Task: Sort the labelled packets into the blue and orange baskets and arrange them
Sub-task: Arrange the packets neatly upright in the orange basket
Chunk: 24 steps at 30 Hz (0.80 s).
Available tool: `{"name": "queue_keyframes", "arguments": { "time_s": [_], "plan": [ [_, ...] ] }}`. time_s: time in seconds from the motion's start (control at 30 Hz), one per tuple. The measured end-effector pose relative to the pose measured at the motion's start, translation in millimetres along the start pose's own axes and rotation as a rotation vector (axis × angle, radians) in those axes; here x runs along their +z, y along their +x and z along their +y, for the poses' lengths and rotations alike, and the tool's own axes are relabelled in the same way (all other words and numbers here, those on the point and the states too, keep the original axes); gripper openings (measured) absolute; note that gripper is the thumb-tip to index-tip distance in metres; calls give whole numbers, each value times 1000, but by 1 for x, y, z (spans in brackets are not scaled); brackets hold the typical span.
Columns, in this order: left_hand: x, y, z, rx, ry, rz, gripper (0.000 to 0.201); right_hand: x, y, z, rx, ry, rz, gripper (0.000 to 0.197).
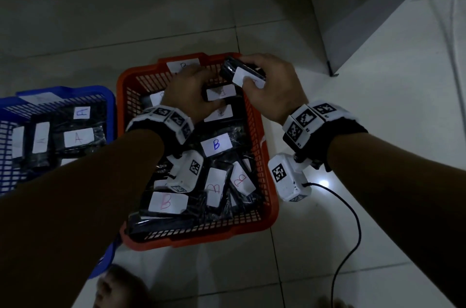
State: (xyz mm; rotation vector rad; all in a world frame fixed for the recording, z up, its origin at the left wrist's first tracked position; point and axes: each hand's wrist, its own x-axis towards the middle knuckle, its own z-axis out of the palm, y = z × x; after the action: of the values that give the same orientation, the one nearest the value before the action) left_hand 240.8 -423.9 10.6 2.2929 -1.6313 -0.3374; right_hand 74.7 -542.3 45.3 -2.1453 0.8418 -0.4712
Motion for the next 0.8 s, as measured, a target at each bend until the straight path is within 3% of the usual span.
{"name": "queue_keyframes", "arguments": {
  "time_s": [0.13, 0.3, 0.43, 0.63, 0.8],
  "plan": [
    [-16, -27, -31, -9, 12, 69, 54, 1, -1, -11, -46, -83, -127, 34],
    [-21, -42, -73, -61, 75, -102, 57, 15, 4, -28, -96, -241, -372, 33],
    [-19, -37, -75, -41, 43, -85, 48, 27, 10, -31, -88, -320, -557, 29],
    [-11, -35, -78, -16, 38, -81, 51, 40, 18, -35, -109, -488, -632, 32],
    [-10, -36, -80, -14, 47, -76, 53, 47, 14, -33, -123, -508, -586, 34]
  ]
}}
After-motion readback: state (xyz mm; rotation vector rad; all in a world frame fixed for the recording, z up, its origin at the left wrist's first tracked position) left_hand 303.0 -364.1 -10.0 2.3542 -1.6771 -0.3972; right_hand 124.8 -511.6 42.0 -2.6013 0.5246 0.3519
